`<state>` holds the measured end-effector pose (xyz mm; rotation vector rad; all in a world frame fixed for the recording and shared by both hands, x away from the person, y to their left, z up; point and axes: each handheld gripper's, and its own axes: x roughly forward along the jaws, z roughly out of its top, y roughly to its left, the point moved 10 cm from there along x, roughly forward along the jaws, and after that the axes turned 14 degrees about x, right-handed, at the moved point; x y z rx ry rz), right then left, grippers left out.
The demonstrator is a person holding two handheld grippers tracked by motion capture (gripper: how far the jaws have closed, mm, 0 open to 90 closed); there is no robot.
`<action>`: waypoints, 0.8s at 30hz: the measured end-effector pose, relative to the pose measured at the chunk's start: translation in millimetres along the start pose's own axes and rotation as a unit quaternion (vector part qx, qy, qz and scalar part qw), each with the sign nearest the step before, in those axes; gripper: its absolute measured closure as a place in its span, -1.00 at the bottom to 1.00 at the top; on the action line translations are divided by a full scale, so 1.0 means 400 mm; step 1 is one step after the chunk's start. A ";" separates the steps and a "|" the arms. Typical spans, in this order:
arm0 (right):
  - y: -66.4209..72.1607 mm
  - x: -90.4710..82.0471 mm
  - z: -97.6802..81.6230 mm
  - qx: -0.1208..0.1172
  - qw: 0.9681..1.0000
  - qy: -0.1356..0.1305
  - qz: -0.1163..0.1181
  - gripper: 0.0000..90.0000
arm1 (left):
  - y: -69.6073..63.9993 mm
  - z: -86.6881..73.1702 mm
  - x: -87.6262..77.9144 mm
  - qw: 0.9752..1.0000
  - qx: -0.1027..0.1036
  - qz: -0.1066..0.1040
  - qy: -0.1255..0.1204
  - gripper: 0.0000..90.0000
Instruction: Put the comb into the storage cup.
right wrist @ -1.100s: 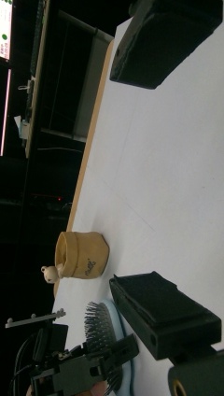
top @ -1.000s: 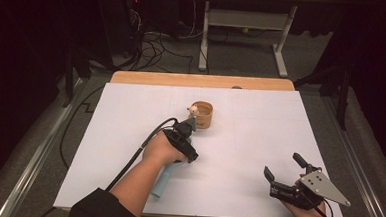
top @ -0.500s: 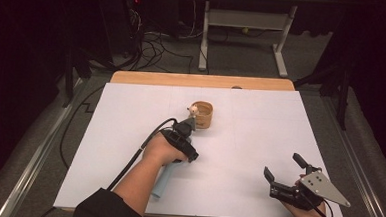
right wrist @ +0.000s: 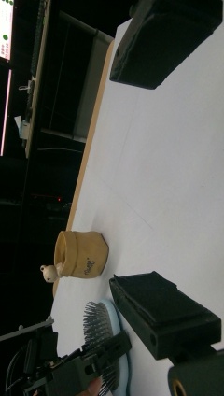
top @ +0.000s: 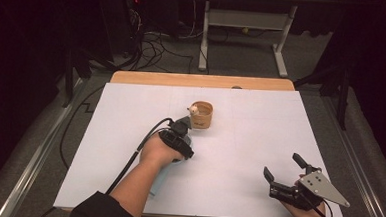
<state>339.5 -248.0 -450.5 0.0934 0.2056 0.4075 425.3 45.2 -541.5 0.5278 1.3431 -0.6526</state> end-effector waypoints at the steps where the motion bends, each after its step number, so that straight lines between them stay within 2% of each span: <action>1: 0.000 0.000 -0.001 0.001 1.000 0.001 0.000 -0.90 | 0.000 0.000 -0.001 1.000 -0.001 0.000 0.001 -0.61; 9: -0.002 -0.001 0.000 0.002 1.000 -0.001 0.000 -0.90 | 0.001 0.000 0.000 1.000 0.003 -0.002 0.000 -0.60; 16: 0.000 0.000 -0.001 0.003 1.000 0.000 0.001 -0.90 | 0.002 -0.001 0.001 1.000 0.007 -0.012 -0.002 -0.61; 20: 0.001 0.000 -0.002 0.002 1.000 0.000 0.001 -0.90 | 0.002 -0.001 0.001 1.000 0.004 -0.011 -0.002 -0.61; 24: 0.002 -0.001 -0.001 0.004 1.000 -0.001 0.001 -0.90 | 0.002 -0.001 -0.001 1.000 0.003 -0.001 -0.006 -0.57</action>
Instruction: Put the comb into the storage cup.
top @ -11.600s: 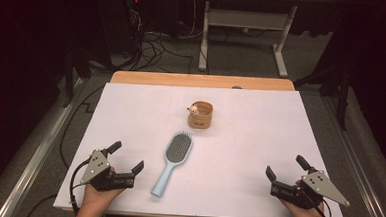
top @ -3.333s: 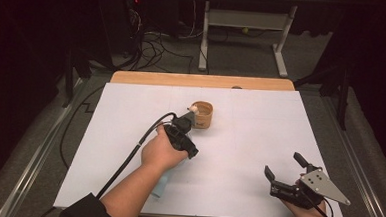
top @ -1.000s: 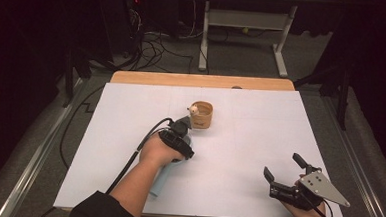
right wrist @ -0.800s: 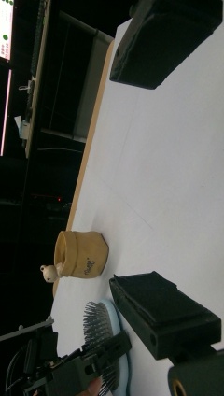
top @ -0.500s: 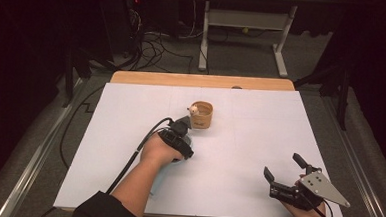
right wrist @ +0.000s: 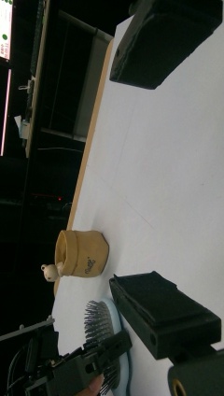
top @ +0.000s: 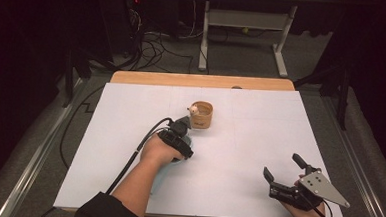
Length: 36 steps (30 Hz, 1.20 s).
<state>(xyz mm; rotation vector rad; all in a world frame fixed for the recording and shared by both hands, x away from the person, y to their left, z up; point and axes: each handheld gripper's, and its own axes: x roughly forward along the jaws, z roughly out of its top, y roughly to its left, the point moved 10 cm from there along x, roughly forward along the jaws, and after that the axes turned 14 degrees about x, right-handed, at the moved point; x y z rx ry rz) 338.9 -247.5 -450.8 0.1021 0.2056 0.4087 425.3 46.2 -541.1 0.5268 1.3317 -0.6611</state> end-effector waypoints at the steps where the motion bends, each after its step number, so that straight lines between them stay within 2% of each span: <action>1: -0.001 0.000 0.000 0.000 1.000 0.000 0.000 -0.90 | 0.000 0.000 -0.001 1.000 0.002 0.001 -0.002 -0.57; 10: -0.006 0.000 0.001 0.003 1.000 -0.002 -0.002 -0.90 | 0.001 -0.001 -0.009 1.000 0.024 0.012 -0.009 -0.55; 12: -0.006 0.000 0.001 0.003 1.000 -0.002 -0.003 -0.90 | 0.004 -0.001 -0.013 0.999 0.024 0.018 -0.014 -0.55; 26: -0.006 -0.001 0.002 0.001 1.000 -0.003 -0.003 -0.90 | 0.010 -0.006 -0.058 0.999 0.029 0.010 -0.045 -0.54; 36: -0.005 0.000 0.003 0.001 1.000 -0.003 -0.002 -0.90 | 0.024 -0.014 -0.085 0.998 0.026 0.012 -0.053 -0.54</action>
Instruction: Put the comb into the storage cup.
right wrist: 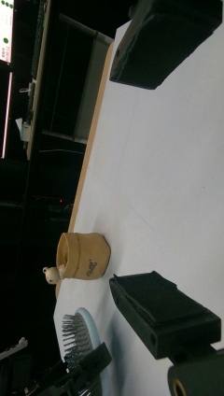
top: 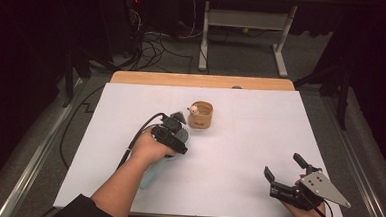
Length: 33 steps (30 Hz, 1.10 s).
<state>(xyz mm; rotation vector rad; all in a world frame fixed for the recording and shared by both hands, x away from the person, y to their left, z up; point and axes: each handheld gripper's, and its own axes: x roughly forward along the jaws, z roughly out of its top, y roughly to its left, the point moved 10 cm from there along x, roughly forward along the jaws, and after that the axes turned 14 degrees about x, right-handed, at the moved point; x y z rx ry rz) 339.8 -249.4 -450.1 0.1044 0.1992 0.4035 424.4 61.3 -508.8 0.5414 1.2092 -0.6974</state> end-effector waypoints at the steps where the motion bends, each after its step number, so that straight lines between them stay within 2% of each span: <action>1: 0.000 0.000 0.000 0.000 1.000 0.000 0.000 -0.90 | 0.004 0.000 -0.004 1.000 -0.002 0.002 -0.003 -0.54; 6: 0.001 0.000 -0.001 0.000 1.000 0.001 0.000 -0.90 | 0.019 -0.008 -0.021 1.000 -0.001 0.013 -0.010 -0.54; 11: 0.000 0.000 0.000 0.000 1.000 0.000 0.000 -0.89 | 0.023 -0.007 -0.042 1.000 -0.006 0.009 -0.029 -0.54; 17: -0.001 -0.001 0.001 0.001 1.000 -0.001 0.000 -0.89 | 0.029 -0.009 -0.066 0.998 -0.012 0.006 -0.066 -0.54; 22: -0.002 -0.002 0.002 0.003 1.000 -0.004 -0.002 -0.89 | 0.030 -0.013 -0.085 0.993 -0.021 -0.004 -0.114 -0.54; 26: -0.002 -0.002 0.002 0.001 1.000 -0.004 -0.002 -0.89 | 0.029 -0.017 -0.094 0.990 -0.015 0.004 -0.138 -0.54; 29: -0.002 -0.002 0.004 0.003 1.000 -0.007 -0.001 -0.89 | 0.024 -0.018 -0.108 0.984 -0.019 0.008 -0.177 -0.54; 33: -0.001 -0.002 0.004 0.004 1.000 -0.008 -0.001 -0.89 | 0.022 -0.023 -0.129 0.976 -0.021 0.018 -0.214 -0.54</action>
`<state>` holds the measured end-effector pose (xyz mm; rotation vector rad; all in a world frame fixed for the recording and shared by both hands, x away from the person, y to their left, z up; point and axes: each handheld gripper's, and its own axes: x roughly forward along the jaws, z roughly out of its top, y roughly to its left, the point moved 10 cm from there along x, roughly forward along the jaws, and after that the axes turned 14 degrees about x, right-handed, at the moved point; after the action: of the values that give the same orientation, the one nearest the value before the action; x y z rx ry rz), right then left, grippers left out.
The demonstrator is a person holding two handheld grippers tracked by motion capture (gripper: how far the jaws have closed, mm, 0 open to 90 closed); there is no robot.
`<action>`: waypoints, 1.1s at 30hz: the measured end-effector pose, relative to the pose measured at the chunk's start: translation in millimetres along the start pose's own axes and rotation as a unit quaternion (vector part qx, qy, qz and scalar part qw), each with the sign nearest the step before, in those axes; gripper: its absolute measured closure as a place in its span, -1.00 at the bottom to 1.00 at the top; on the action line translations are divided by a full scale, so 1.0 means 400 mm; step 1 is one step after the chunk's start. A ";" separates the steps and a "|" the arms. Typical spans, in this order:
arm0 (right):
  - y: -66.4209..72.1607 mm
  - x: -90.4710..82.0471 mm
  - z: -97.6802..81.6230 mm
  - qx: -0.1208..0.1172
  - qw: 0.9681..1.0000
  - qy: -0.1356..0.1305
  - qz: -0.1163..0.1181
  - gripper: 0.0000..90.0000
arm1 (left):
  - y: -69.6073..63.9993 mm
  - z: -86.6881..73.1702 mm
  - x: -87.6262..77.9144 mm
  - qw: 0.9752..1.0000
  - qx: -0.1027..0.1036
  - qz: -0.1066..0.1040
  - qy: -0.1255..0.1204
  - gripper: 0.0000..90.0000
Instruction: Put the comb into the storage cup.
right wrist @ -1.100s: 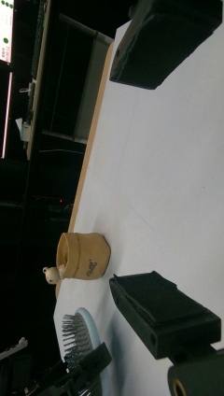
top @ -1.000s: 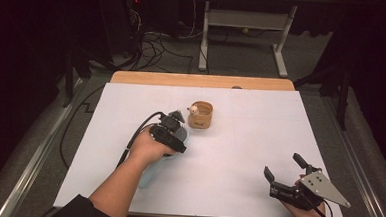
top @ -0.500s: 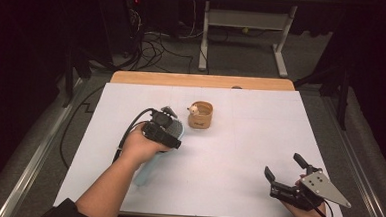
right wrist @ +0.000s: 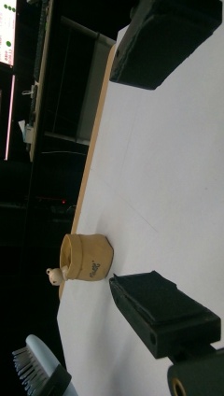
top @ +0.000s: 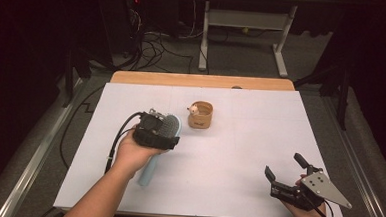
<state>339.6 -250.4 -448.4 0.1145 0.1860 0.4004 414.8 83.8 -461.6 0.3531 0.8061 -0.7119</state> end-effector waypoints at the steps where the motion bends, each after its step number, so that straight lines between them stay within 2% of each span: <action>1: 0.000 0.000 0.000 -0.002 1.000 0.000 0.000 -0.89 | 0.001 0.002 -0.006 1.000 -0.001 0.002 -0.010 -0.54; 4: 0.001 -0.001 0.001 -0.002 1.000 0.000 0.000 -0.89 | 0.002 0.008 -0.028 0.999 0.010 0.016 -0.040 -0.54; 7: 0.001 -0.001 0.002 -0.003 1.000 -0.001 0.000 -0.89 | 0.002 0.017 -0.049 0.997 0.012 0.025 -0.072 -0.54; 10: -0.001 -0.001 0.002 -0.003 1.000 -0.002 -0.001 -0.89 | 0.001 0.018 -0.062 0.995 0.021 0.034 -0.093 -0.54; 13: 0.000 -0.002 0.003 -0.003 1.000 -0.003 -0.002 -0.89 | -0.001 0.013 -0.066 0.993 0.029 0.041 -0.104 -0.54; 17: 0.001 -0.003 0.004 -0.002 1.000 -0.004 -0.001 -0.89 | 0.002 0.007 -0.070 0.991 0.027 0.040 -0.123 -0.54; 21: 0.001 -0.003 0.005 -0.004 1.000 -0.006 0.000 -0.89 | 0.010 -0.002 -0.080 0.988 0.027 0.050 -0.142 -0.54; 29: 0.007 0.000 0.002 -0.007 1.000 -0.003 0.001 -0.90 | 0.019 -0.011 -0.096 0.981 0.018 0.053 -0.186 -0.54; 33: 0.005 0.005 0.000 -0.006 1.000 -0.002 -0.001 -0.90 | 0.016 -0.013 -0.103 0.978 0.023 0.058 -0.201 -0.54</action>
<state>340.7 -247.6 -448.2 0.1024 0.1804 0.3999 396.6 109.3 -433.6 0.2819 0.3842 -0.6651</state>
